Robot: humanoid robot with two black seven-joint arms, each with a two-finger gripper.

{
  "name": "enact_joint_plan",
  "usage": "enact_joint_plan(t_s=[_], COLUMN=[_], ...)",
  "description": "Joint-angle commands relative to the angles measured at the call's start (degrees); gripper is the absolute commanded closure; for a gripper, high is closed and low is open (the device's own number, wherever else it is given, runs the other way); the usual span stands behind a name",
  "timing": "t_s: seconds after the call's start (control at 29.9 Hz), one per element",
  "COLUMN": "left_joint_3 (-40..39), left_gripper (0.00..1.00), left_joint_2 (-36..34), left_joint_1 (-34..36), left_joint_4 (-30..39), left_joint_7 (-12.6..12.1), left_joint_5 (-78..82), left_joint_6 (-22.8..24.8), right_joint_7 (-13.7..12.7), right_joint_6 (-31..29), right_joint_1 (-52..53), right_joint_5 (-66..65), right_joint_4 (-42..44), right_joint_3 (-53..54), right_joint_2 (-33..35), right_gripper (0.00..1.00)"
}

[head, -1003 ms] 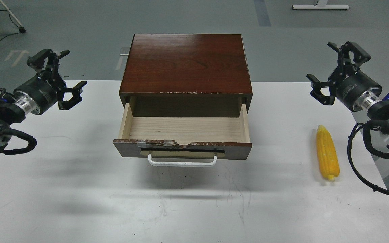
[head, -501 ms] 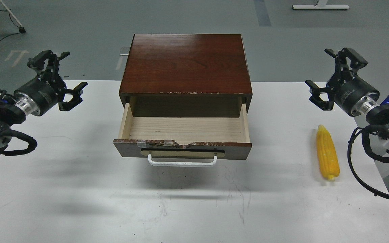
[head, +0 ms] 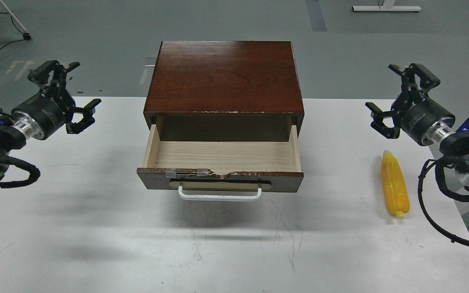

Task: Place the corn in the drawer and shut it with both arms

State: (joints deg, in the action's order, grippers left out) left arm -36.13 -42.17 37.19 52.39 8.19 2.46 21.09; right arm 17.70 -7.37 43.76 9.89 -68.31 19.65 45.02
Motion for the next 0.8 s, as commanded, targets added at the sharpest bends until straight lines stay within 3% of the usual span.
enact_joint_plan(t_s=[0.0,0.5,0.64,0.77], left_joint_3=[0.01,0.01,0.01,0.01], left_gripper=[0.02,0.02,0.02,0.02], left_joint_2=[-0.10,-0.10,-0.10,0.25], left_joint_1=[-0.01,-0.01,-0.01,-0.01], left_joint_4=[-0.01,-0.01,-0.01,-0.01], left_joint_7=[-0.02,-0.02,-0.02,0.07], left_joint_5=[0.00,0.00,0.00,0.00], left_joint_6=[-0.08,0.00,0.00,-0.08], right_joint_7=[0.06,0.15,0.15,-1.60], right_joint_6=[0.17,5.97,9.91,14.21], right_joint_1=[-0.07,1.33,4.31,5.29], right_joint_5=[0.05,-1.01,-13.00,-26.89], right_joint_4=[-0.42,-2.97,-6.99,-11.13], right_joint_3=[0.21,1.62,0.74,-0.48], right_joint_2=[-0.02,4.73,9.28,13.15], right_gripper=[0.00,0.00,0.00,0.00])
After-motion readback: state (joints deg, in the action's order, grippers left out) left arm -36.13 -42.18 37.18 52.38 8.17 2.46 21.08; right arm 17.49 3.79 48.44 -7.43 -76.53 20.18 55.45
